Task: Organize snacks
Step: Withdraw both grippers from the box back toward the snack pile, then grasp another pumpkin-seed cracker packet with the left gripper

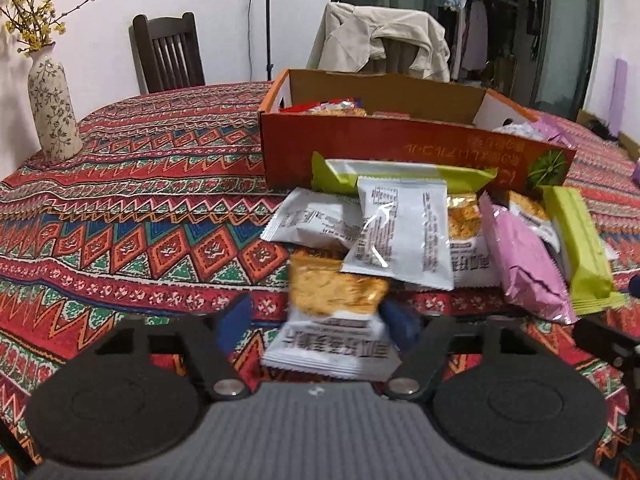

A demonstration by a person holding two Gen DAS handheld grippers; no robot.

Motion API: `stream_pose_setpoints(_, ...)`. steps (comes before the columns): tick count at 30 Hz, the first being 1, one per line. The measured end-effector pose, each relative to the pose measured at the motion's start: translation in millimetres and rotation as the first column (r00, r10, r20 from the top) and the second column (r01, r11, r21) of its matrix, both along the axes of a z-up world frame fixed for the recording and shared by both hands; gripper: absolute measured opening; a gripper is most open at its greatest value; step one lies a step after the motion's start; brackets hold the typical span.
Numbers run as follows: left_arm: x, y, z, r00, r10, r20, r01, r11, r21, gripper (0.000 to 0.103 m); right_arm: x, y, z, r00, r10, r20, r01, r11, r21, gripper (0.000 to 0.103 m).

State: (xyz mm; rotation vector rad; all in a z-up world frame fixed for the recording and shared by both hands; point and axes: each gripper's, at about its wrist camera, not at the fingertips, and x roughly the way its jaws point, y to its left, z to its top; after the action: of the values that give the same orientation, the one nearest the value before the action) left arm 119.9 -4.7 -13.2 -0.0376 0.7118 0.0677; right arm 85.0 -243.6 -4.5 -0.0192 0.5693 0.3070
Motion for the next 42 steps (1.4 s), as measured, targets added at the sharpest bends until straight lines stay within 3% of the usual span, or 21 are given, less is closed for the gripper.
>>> stream_pose_setpoints(5,-5.2,2.9,2.2,1.000,-0.020,0.019,0.020,0.999,-0.031,0.050,-1.5,2.4,-1.1,1.000,0.005,-0.001,-0.005,1.000,-0.004,0.103)
stream_pose_setpoints(23,-47.1,35.3,36.5,0.983,0.033,0.179,-0.022,0.998,-0.066,0.049,7.8,29.5,6.0,0.998,0.060,0.006,-0.060,0.996,-0.062,0.103)
stream_pose_setpoints(31,-48.7,50.9,33.9,0.983,0.065,0.173,-0.051,0.995,-0.084,0.049,29.3,61.4,3.2,0.996,0.087,-0.016,-0.089,0.985,-0.147,0.102)
stream_pose_setpoints(36,-50.2,55.4,32.1,0.982,0.072,0.174,-0.056,0.994,-0.093,0.049,40.9,70.4,3.8,0.997,0.077,-0.015,-0.078,0.980,-0.182,0.088)
stream_pose_setpoints(38,-49.9,57.1,31.1,0.982,0.075,0.172,-0.060,0.994,-0.095,0.049,42.2,70.2,3.4,0.997,0.079,-0.021,-0.082,0.981,-0.174,0.071)
stream_pose_setpoints(42,-48.9,58.2,30.0,0.983,0.076,0.170,-0.059,0.993,-0.099,0.049,41.4,64.0,3.5,0.996,0.081,-0.021,-0.083,0.988,-0.130,0.064)
